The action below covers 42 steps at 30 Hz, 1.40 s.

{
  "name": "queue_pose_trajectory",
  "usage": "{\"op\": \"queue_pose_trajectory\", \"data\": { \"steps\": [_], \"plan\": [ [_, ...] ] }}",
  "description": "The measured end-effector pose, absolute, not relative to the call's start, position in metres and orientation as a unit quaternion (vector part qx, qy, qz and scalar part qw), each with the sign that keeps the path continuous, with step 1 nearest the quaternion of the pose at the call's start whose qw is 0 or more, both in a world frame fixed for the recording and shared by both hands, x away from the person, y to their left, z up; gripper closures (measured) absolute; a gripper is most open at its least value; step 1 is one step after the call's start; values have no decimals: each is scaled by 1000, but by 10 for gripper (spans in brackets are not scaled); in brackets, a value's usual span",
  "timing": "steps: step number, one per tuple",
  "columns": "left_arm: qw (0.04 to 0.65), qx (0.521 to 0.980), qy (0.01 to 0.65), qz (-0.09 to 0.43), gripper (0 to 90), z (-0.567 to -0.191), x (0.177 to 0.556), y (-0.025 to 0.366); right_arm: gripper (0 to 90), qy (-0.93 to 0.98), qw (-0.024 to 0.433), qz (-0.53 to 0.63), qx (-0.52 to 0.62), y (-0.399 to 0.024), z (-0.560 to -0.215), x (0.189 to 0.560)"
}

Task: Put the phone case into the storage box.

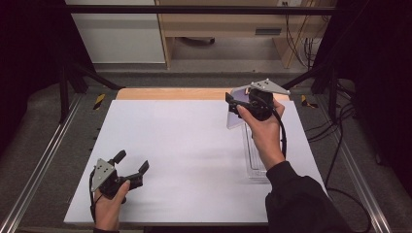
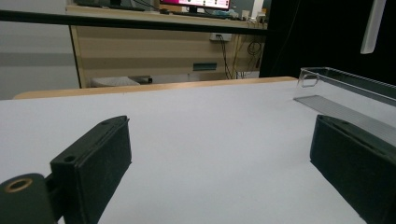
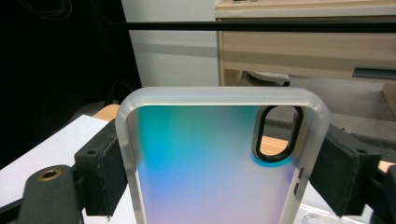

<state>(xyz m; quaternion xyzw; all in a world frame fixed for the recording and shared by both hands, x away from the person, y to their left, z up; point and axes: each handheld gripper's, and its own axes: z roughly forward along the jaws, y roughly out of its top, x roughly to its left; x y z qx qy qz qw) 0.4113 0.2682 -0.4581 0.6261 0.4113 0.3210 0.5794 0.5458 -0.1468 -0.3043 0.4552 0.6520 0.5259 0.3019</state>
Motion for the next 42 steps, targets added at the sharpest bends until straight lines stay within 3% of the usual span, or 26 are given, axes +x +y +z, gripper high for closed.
{"op": "queue_pose_trajectory", "data": {
  "steps": [17, 42],
  "plan": [
    [575, 637, 401, 320, 25, -460, 414, 267, 176, 637, 337, 505, 475, -172, -302, 560],
    [575, 638, 404, 315, 25, -460, 415, 266, 175, 594, 368, 470, 539, -209, -329, 591]
  ]
}}
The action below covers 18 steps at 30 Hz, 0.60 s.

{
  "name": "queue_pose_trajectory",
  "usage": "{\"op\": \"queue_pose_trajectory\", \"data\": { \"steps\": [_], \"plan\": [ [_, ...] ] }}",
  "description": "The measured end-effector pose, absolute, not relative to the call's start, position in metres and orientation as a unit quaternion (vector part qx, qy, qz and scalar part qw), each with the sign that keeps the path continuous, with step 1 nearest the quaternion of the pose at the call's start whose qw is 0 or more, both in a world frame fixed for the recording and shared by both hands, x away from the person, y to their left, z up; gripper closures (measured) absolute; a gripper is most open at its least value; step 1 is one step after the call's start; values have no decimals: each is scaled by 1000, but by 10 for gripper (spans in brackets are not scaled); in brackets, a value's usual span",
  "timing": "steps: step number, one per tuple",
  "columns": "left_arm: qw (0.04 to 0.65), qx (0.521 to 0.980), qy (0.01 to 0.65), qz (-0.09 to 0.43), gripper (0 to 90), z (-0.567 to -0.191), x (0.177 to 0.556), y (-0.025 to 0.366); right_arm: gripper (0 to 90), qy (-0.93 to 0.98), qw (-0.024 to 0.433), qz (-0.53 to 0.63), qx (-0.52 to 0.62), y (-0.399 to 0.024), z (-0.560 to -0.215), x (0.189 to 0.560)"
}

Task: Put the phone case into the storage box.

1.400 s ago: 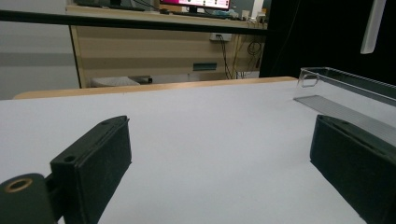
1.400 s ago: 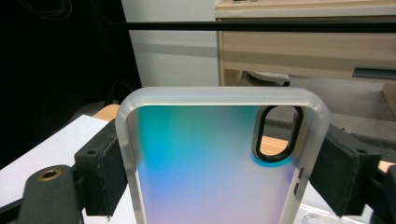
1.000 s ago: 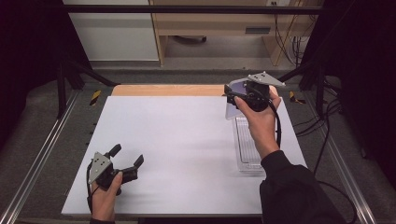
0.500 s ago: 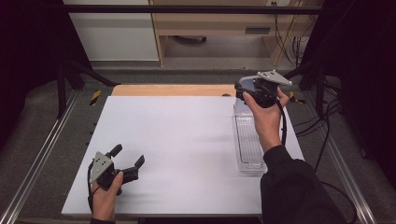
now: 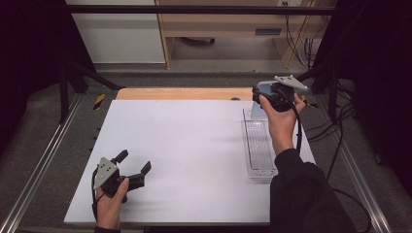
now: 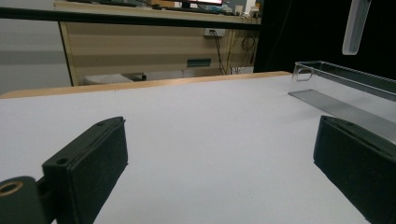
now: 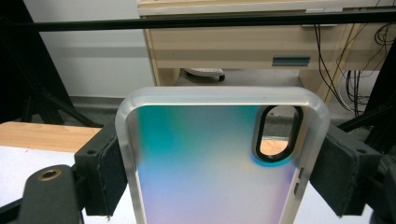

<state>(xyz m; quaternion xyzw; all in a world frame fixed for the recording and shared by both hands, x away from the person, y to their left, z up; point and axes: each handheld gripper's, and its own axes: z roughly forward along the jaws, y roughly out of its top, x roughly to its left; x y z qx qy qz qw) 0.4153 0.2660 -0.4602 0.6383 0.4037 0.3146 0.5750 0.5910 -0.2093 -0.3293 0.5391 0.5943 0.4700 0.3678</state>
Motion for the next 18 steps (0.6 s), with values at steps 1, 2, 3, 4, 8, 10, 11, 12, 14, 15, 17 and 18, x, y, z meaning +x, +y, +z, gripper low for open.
{"op": "queue_pose_trajectory", "data": {
  "steps": [1, 2, 3, 4, 8, 10, 11, 12, 14, 15, 17, 18],
  "plan": [
    [575, 639, 403, 315, 25, -460, 415, 266, 175, 594, 369, 468, 540, -209, -330, 592],
    [576, 638, 403, 314, 25, -460, 415, 265, 175, 594, 370, 467, 540, -209, -331, 592],
    [578, 639, 402, 311, 25, -460, 416, 265, 175, 596, 370, 466, 539, -209, -331, 593],
    [578, 639, 401, 311, 25, -460, 416, 265, 175, 597, 370, 463, 540, -208, -333, 594],
    [579, 639, 401, 310, 25, -460, 416, 265, 175, 599, 370, 459, 541, -207, -337, 596],
    [579, 639, 401, 310, 26, -460, 415, 265, 176, 601, 369, 457, 542, -207, -339, 597],
    [579, 639, 401, 310, 26, -460, 415, 265, 176, 601, 369, 457, 542, -207, -339, 597],
    [579, 639, 401, 310, 26, -460, 415, 265, 175, 601, 370, 454, 544, -207, -341, 598],
    [578, 640, 400, 310, 26, -460, 415, 265, 175, 600, 372, 451, 546, -207, -343, 600],
    [578, 640, 399, 311, 26, -460, 416, 265, 175, 600, 372, 451, 546, -207, -343, 600],
    [577, 641, 399, 311, 26, -460, 415, 264, 175, 600, 372, 449, 548, -208, -345, 601],
    [577, 642, 398, 311, 26, -460, 415, 264, 175, 598, 371, 448, 551, -209, -346, 602]
  ]
}}
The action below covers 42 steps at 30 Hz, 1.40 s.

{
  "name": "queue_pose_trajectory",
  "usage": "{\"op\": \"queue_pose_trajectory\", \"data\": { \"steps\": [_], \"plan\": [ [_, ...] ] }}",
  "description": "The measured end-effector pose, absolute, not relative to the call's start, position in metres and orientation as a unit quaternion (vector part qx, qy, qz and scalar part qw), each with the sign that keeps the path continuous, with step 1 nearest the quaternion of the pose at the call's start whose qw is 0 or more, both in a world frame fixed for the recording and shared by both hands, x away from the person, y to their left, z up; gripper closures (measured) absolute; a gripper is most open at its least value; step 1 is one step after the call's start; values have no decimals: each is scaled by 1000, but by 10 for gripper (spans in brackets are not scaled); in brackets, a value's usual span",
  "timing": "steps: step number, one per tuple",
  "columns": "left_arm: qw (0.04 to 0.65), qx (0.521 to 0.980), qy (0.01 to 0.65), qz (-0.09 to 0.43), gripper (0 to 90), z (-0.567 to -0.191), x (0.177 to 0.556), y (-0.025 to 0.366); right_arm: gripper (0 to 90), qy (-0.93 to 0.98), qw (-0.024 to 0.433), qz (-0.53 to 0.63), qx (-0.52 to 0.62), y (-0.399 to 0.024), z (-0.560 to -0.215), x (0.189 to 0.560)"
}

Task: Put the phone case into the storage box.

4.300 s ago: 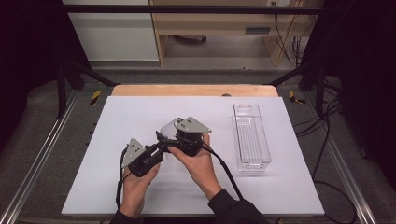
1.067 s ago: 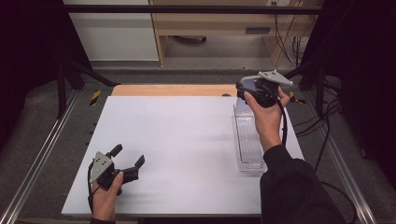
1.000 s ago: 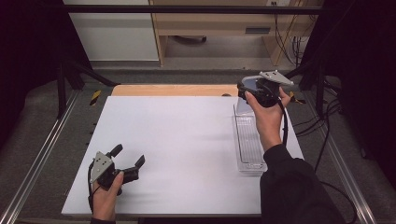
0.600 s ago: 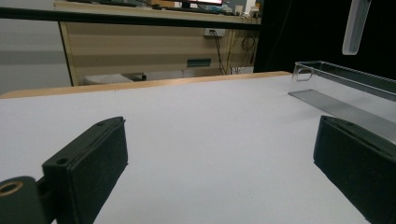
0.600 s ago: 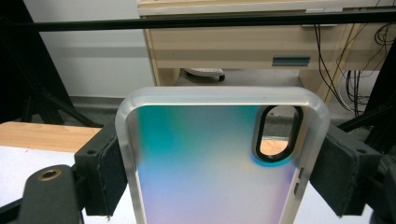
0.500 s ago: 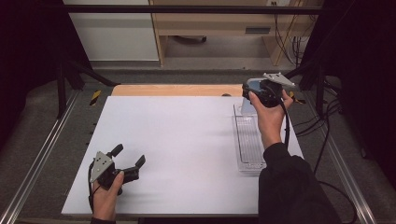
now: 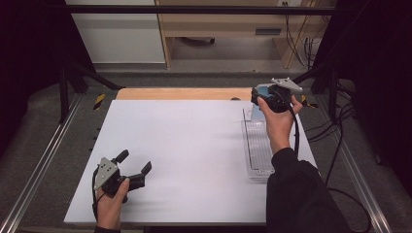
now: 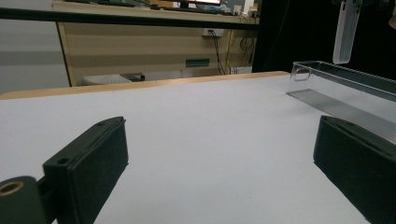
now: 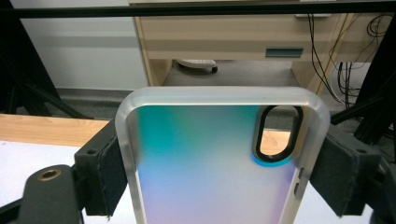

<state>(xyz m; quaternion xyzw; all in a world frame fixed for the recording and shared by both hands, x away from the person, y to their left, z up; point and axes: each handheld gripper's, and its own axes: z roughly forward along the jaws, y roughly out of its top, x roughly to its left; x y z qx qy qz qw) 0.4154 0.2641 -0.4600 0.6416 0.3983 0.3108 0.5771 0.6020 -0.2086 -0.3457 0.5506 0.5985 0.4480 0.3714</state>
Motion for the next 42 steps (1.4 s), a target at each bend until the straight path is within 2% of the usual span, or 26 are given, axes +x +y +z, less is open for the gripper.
{"op": "queue_pose_trajectory", "data": {
  "steps": [19, 42],
  "plan": [
    [576, 645, 394, 310, 27, -460, 415, 263, 175, 591, 371, 439, 566, -201, -371, 619],
    [580, 642, 392, 313, 26, -459, 415, 264, 175, 595, 371, 424, 573, -197, -385, 630]
  ]
}}
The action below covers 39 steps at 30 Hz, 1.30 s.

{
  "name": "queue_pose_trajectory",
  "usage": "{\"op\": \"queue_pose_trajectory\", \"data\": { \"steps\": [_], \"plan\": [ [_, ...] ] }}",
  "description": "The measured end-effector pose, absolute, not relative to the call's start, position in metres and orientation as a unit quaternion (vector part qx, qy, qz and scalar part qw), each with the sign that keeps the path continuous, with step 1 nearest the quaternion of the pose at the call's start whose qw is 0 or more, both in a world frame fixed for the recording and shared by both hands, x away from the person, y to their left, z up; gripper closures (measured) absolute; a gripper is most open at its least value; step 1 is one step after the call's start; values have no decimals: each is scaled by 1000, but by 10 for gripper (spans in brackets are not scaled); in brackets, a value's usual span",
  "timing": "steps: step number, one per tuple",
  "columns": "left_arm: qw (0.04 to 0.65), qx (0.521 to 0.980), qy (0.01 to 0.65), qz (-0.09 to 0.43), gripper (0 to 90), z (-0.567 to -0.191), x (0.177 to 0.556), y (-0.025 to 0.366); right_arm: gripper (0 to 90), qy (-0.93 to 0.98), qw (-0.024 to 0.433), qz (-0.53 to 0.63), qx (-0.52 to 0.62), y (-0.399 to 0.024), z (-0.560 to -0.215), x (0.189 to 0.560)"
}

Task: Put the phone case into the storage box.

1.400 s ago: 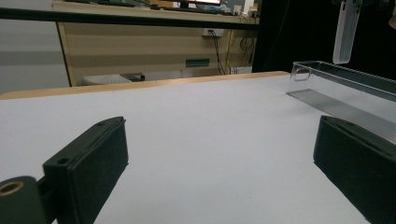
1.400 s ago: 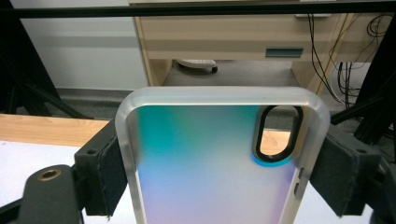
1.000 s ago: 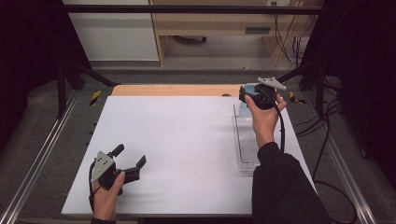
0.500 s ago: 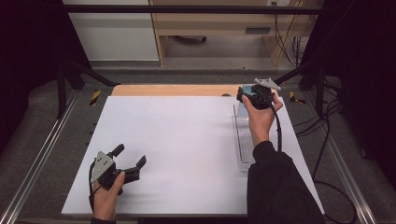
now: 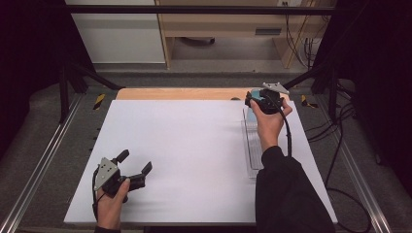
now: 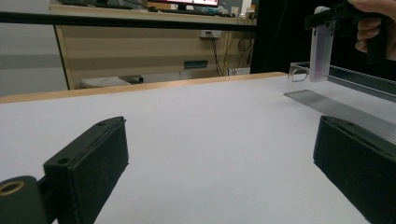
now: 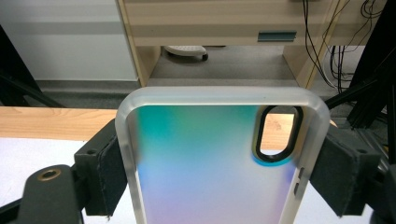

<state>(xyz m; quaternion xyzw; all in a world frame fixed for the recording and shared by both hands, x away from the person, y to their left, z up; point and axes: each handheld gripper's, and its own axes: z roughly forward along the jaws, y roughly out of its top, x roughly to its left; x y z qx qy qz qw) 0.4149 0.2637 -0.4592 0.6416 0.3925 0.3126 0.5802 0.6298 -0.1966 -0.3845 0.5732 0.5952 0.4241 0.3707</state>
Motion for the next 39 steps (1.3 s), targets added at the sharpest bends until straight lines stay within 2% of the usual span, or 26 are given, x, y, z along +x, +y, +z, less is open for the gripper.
{"op": "queue_pose_trajectory", "data": {
  "steps": [39],
  "plan": [
    [581, 637, 399, 312, 11, -459, 415, 264, 174, 603, 366, 407, 580, -190, -400, 640]
  ]
}}
